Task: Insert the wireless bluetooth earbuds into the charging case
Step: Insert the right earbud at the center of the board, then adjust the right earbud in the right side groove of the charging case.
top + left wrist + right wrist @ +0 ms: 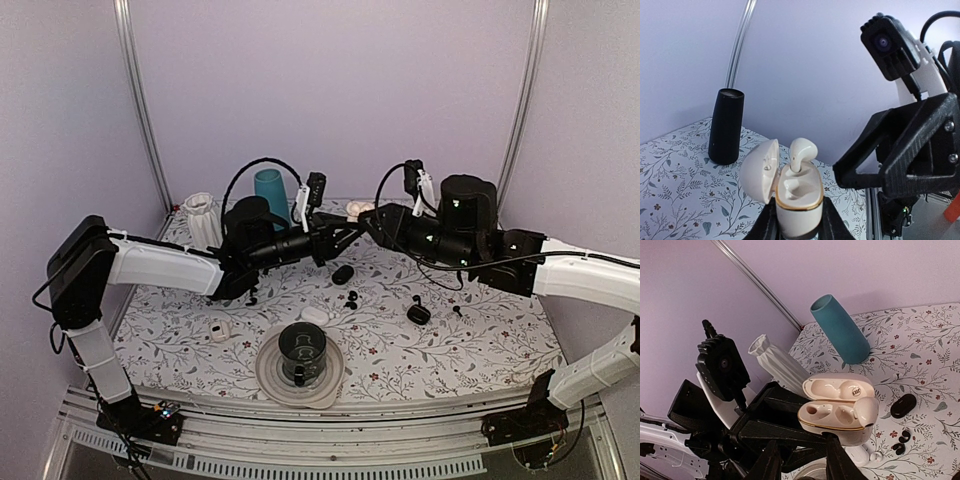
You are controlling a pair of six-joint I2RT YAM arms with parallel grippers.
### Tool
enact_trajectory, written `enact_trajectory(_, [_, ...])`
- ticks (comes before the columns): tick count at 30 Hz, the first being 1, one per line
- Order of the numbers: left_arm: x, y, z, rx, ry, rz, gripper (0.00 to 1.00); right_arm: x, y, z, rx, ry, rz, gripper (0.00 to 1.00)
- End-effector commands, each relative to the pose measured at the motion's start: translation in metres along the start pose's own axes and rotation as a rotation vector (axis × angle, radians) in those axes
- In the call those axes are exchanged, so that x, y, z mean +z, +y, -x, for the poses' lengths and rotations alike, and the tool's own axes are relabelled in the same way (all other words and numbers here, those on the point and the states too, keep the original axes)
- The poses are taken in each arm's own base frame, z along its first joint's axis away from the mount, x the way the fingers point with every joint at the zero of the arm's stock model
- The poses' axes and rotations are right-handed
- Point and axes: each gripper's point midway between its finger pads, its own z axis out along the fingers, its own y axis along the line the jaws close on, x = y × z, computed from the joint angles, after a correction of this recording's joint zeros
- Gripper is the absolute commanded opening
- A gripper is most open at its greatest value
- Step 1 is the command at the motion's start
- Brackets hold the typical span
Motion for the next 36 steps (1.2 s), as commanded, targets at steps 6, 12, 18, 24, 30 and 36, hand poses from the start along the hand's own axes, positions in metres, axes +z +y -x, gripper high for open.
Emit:
enact_trajectory(6, [-0.009,-0.007,0.034,0.027,-0.071,-0.01,0.0,-0.025,0.008,0.01,-0.024,-0.002,0.018,0.32])
enact_trajectory(12, [-0.027,-0.005,0.043,0.042,-0.076,-0.01,0.0,-0.05,-0.002,0.034,-0.047,-0.058,0.042,0.36])
enact_trajectory(18, [-0.044,-0.026,0.053,0.066,-0.068,-0.118,0.0,-0.041,-0.003,0.039,-0.079,-0.005,0.172,0.36])
enact_trajectory(24, [-0.051,-0.05,0.06,0.072,-0.052,-0.233,0.0,-0.029,0.029,0.031,-0.186,0.041,0.351,0.35])
enact_trajectory(30, [-0.055,-0.063,0.064,0.059,-0.042,-0.305,0.0,-0.034,0.038,0.033,-0.251,0.01,0.414,0.37])
enact_trajectory(36, [-0.058,-0.073,0.066,0.046,-0.033,-0.367,0.0,-0.042,0.044,0.029,-0.293,0.0,0.464,0.4])
